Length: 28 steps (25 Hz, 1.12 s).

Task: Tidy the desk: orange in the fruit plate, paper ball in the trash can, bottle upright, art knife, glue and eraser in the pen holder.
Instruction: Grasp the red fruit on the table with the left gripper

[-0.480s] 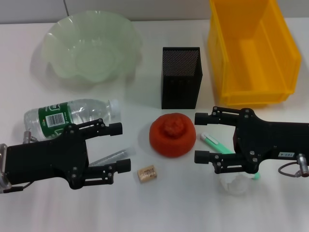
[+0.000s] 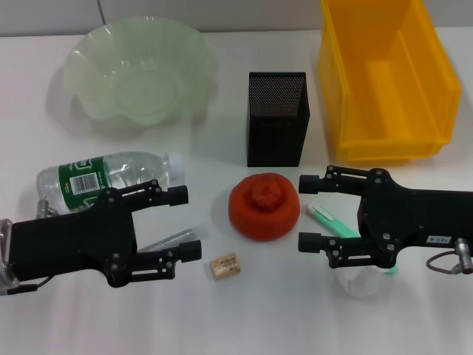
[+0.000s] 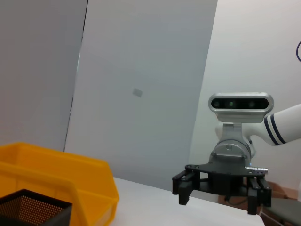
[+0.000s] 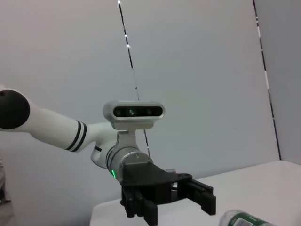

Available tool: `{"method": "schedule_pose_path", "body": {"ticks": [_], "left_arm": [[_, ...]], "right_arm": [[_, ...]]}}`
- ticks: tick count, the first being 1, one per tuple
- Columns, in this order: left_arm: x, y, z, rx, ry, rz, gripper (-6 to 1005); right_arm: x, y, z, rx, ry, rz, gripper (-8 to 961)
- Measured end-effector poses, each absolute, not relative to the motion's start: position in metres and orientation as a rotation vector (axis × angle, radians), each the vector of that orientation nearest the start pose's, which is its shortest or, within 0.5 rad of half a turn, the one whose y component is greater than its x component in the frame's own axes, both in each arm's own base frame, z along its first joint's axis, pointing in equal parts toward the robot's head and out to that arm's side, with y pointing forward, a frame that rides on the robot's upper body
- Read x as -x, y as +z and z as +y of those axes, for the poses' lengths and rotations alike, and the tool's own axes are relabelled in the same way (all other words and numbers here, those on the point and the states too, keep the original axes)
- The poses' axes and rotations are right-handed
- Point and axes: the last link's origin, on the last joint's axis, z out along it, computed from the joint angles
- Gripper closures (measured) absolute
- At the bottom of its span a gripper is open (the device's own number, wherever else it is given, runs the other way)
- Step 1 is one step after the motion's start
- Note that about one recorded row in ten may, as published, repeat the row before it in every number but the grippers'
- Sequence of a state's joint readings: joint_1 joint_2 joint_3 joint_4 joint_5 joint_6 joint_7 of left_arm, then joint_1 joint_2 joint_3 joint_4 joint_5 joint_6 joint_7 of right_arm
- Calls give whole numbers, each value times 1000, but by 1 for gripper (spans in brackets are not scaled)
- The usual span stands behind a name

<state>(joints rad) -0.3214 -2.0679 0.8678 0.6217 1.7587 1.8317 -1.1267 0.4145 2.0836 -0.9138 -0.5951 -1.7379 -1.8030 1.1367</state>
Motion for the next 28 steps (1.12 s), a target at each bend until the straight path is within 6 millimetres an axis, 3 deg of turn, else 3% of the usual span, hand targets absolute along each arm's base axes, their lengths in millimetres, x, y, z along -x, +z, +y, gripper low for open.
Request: {"method": "schedule_pose_path", "body": {"ticks": [8,14,19,28], "left_arm": [[274,-18,255,2733,-1053,-368,241],[269,-37,269,2707,-1032,-370,252],[259,-59,283,2711,-987,-355,262],[257,-80,283,2676,-964,-362,278]], "right_arm": [[-269,-23,259,2699,1090,362,157],[-295,-16,243,2542,1077,425,156],[-304,-14,233,2513,1064,469,156],[-319,-15,219,2479,1008,546,156]]}}
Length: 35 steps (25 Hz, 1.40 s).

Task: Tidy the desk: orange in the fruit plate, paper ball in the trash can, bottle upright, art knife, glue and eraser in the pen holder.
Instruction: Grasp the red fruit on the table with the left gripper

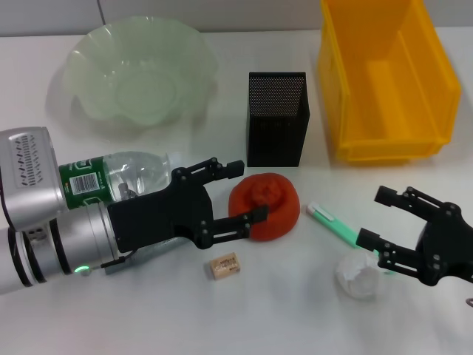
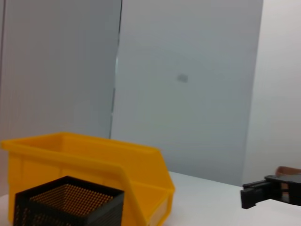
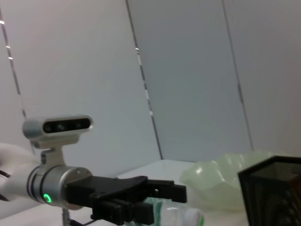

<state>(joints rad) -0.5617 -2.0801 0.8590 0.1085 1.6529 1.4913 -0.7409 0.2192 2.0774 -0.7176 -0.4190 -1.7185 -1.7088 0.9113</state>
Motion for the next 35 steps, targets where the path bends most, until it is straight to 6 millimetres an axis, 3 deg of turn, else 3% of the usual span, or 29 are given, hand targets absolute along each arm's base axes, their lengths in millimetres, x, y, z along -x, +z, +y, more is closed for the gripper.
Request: {"method": "schedule_pose_path", "body": {"ticks": [7,16,24,35], "left_arm": [[258,-86,286,2596,-956,-389,292],[254,-96,281,2628,-944,-374,308],[255,-114,290,2588,-815,-439,323],[256,-118,289,2587,-791,-451,344]], "right_arm": [[-326,-10,217,2431,995,566,156],[-325,-12,218,2439,996,565,157],[-326,-13,218,2437,985,576,157],[-326,-16,217,2435,994,592,157]]}}
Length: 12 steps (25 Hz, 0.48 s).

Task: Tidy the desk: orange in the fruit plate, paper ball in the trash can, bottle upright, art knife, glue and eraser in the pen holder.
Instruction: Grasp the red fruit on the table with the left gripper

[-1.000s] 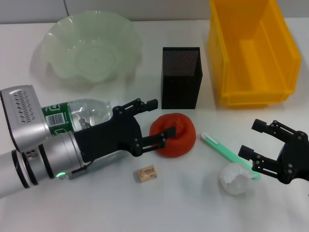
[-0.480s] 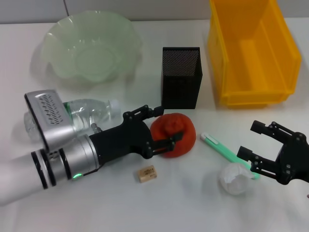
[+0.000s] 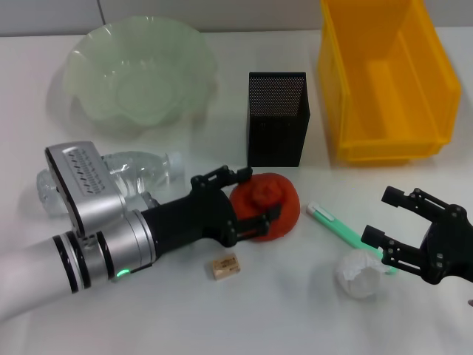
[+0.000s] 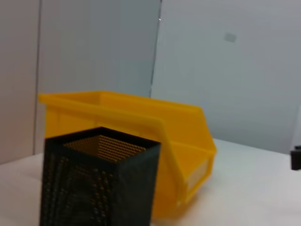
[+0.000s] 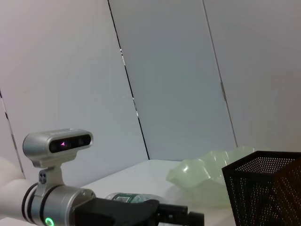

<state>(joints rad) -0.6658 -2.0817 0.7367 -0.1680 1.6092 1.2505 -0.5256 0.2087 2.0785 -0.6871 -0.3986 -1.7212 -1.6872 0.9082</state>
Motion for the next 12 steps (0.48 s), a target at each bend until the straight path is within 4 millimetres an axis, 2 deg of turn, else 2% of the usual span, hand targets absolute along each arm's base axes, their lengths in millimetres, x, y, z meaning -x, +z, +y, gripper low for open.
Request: {"method": "schedule_pose_path", "body": {"ticks": [12], "left_arm": [[262,-121,288,2572,-755,-494,366]], "right_arm": [[-325,-16,217,2438,995,592,156]]}}
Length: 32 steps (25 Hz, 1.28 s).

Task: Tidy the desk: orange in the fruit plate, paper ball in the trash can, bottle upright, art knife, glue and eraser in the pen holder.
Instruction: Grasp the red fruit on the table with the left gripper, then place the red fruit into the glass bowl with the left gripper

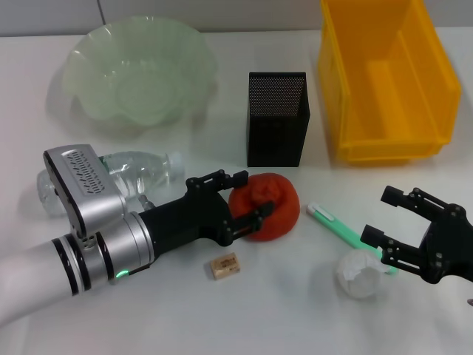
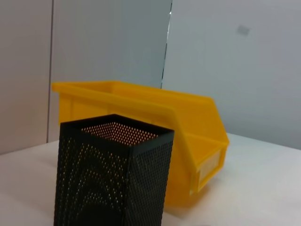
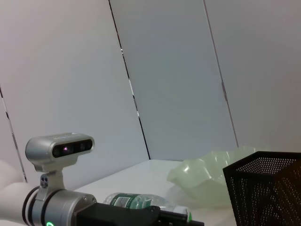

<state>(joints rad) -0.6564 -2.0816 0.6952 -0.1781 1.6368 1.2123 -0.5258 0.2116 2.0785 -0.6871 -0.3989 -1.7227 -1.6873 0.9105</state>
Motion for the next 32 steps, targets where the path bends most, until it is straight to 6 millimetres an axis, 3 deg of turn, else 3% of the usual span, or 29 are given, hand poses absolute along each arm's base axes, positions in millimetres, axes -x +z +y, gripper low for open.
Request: {"method": "schedule_pose_path", "body": {"ticks": [7,9,21,28,29,32], "left_arm": [[263,-122,290,2571,-729,-503,379],[263,-122,290,2571,-733,-507,602],[257,-115,288,2521,-849,-534,850],[250,-85,284,2495,-1107,-568,924],[251,-66,286,2466,-1195,-557,932],[254,-51,294,2429,-1213,-555,942]], "right_arm": [[-326,-16,217,2437,996,597,156],[-326,-16,217,2437,996,598,156],[-326,-16,217,2437,997,599,156],[-325,-16,217,2437,997,599,156],[-325,-16,217,2437,997,598,156],[-324,-16,219,2440,999,593,156]]}}
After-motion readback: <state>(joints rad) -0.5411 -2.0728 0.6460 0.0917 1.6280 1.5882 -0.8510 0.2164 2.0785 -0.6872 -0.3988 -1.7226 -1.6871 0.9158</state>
